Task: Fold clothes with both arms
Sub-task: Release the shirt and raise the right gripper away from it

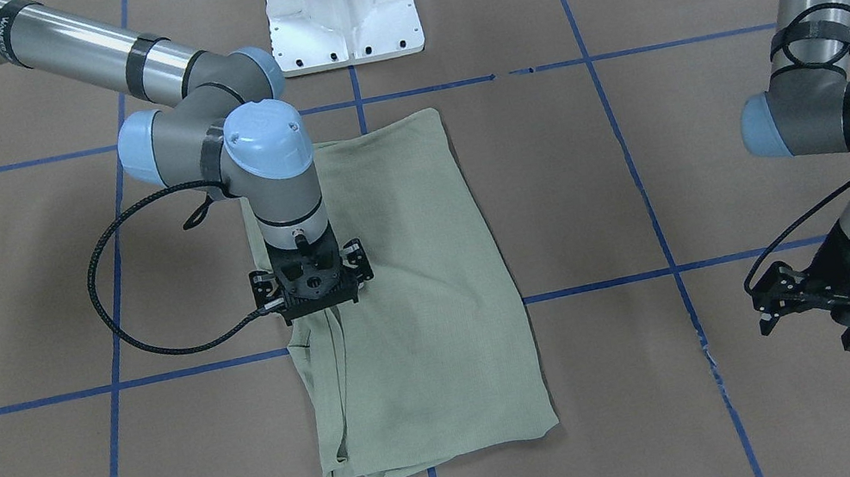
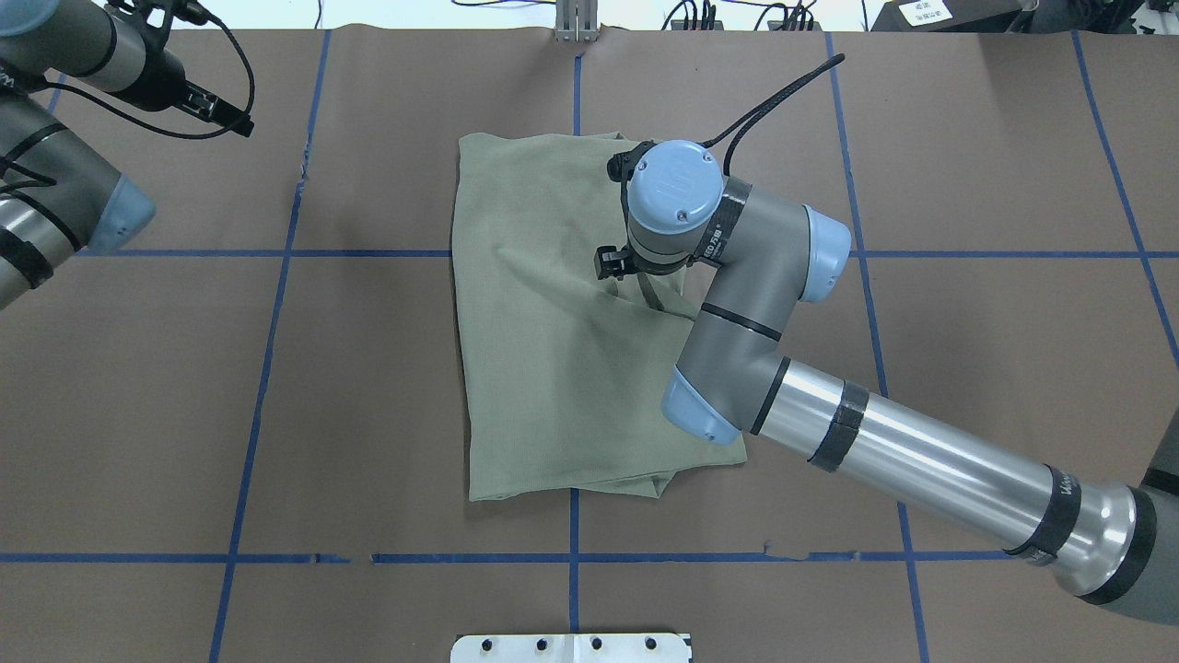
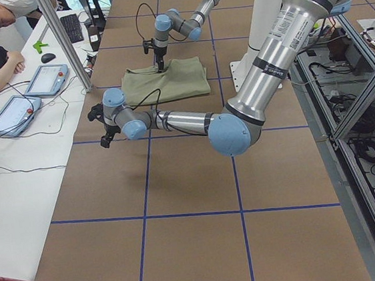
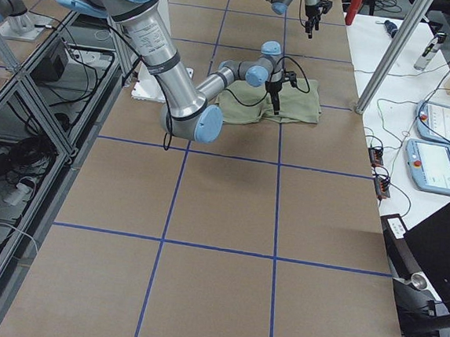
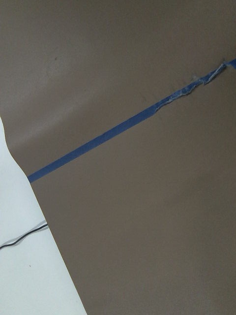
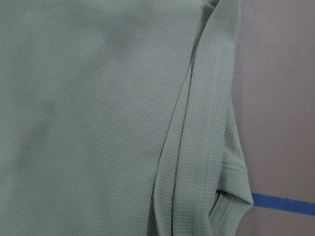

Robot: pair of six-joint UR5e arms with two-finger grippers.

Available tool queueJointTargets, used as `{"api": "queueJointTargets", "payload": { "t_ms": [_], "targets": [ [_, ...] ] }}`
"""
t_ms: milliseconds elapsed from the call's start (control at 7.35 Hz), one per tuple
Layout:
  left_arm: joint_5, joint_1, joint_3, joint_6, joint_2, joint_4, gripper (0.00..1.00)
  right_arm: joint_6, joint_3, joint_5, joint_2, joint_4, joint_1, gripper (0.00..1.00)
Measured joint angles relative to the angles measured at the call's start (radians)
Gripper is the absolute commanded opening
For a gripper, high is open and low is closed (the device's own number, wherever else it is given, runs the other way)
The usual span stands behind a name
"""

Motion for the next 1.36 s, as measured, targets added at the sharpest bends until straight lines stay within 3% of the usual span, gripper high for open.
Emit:
{"api": "queueJointTargets", "payload": {
  "t_ms": [136,952,1225,1361],
  "targets": [
    [0.0,0.0,0.0,0.0,0.0,0.0,1.0,-0.004,-0.009,0.018,0.0,0.001,0.0,0.0],
    [0.0,-0.001,0.0,0.002,0.001,-0.002,1.0,-0.01,0.0,0.086,-0.018,-0.005,0.043,0.0],
    [0.0,-0.001,0.0,0.002,0.001,-0.002,1.0,-0.012,0.049,0.104,-0.087,-0.002,0.082,0.02],
    [0.0,0.0,-0.001,0.002,0.001,-0.002,1.0,-0.011,0.083,0.097,-0.13,0.0,0.088,0.99]
  ]
}}
